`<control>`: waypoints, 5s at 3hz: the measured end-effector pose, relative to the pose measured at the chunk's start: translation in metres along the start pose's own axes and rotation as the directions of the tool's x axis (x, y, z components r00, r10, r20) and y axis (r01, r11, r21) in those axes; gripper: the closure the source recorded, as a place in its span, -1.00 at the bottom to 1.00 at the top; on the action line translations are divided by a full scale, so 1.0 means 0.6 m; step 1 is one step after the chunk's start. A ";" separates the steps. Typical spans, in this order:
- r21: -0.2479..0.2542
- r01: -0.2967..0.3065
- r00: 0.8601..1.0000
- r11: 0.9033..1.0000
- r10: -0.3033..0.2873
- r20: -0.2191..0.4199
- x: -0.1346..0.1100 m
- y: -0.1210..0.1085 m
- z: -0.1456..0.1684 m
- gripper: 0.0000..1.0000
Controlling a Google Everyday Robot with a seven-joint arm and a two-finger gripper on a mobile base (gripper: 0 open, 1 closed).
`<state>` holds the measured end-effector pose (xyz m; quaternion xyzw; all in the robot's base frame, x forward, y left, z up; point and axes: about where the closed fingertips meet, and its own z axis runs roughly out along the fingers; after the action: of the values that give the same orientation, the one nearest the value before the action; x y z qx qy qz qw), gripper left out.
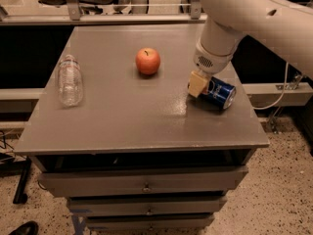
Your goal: Place pepsi can upright
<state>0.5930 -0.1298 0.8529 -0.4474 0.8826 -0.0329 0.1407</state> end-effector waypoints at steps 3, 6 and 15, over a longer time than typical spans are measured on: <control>-0.141 0.170 0.880 0.975 -0.086 0.467 -0.092 -0.031 -0.100 1.00; -0.333 0.345 0.457 0.878 0.153 0.876 -0.092 0.000 -0.188 1.00; -0.171 0.511 0.116 0.842 0.129 0.985 0.038 0.061 -0.128 -0.27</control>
Offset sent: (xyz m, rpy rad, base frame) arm 0.0246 0.0511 0.1141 0.5724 -0.1582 0.3289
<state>0.5304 -0.1313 0.9149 -0.4911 0.4784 0.4660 0.5593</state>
